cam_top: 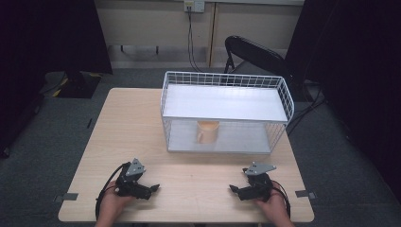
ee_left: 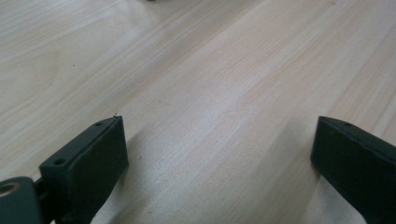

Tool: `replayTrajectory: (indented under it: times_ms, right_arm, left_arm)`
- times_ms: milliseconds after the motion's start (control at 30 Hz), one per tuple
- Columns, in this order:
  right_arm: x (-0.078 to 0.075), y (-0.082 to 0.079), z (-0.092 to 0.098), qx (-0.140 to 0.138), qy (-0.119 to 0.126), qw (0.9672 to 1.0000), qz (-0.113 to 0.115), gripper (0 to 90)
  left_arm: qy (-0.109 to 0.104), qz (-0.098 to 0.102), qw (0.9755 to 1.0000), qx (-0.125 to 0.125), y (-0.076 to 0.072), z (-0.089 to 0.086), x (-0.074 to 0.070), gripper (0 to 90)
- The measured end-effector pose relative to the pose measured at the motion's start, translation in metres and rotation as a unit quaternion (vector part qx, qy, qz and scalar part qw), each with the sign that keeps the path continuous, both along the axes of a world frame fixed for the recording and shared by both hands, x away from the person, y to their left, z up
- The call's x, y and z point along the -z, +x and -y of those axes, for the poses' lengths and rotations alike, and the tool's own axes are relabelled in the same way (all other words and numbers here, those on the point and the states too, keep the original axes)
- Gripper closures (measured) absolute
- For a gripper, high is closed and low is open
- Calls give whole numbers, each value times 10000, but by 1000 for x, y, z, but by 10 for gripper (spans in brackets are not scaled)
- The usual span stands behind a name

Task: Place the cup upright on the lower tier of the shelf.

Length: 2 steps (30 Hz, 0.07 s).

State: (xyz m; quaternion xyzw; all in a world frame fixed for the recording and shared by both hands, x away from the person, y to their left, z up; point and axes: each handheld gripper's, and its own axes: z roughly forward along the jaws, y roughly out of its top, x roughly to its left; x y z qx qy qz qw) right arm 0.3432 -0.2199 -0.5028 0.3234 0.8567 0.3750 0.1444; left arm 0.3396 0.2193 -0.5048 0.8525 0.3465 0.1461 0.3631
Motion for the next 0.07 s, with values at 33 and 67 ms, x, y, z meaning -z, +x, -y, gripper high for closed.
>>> replayTrajectory:
  times_ms: [33, 67]
  right_arm:
    - [0, 0, 0, 0, 0, 10000, 0, 136]
    - [0, 0, 0, 0, 0, 10000, 0, 136]
  left_arm:
    - [7, -4, 10000, 0, 0, 0, 0, 21]
    - [7, -4, 10000, 0, 0, 0, 0, 16]
